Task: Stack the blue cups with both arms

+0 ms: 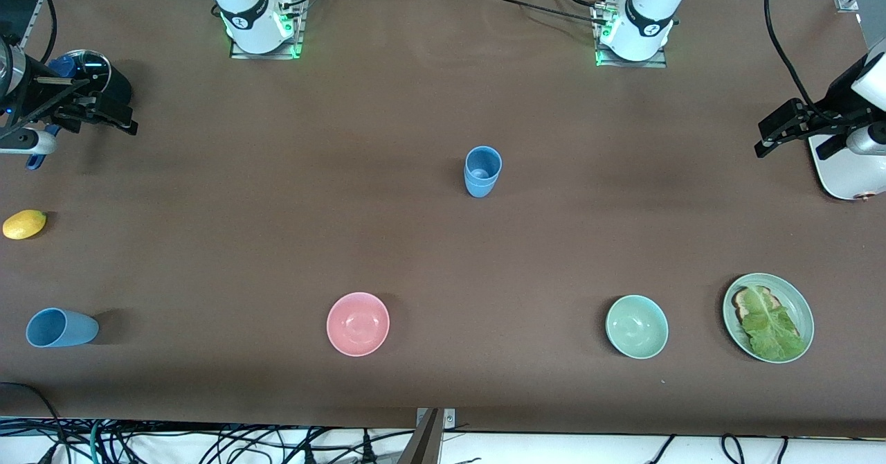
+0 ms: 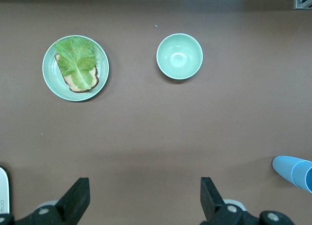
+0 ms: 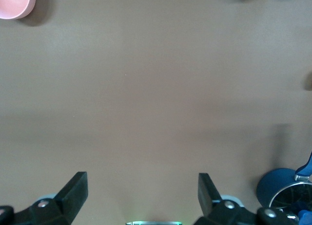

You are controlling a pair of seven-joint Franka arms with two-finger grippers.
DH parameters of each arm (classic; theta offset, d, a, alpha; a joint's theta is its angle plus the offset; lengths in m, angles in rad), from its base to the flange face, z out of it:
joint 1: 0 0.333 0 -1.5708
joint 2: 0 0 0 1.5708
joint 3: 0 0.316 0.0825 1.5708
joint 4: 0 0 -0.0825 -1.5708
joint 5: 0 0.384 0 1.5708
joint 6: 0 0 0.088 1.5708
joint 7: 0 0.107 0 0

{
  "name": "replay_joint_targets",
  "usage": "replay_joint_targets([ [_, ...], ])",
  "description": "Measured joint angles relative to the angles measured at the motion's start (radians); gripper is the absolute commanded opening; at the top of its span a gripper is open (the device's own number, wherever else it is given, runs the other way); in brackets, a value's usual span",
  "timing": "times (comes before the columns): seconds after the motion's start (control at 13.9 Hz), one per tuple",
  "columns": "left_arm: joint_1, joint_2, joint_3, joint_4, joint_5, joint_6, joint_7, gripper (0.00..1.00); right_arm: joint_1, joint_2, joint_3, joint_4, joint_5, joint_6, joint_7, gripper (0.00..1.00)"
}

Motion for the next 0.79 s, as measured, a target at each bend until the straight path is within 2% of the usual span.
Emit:
replay_joint_targets([
  [0.79, 0.000, 0.016, 0.000, 0.000, 0.000, -0.007, 0.000, 1.00, 0.000, 0.001, 0.000, 0.000, 0.000, 0.001, 0.000, 1.00],
])
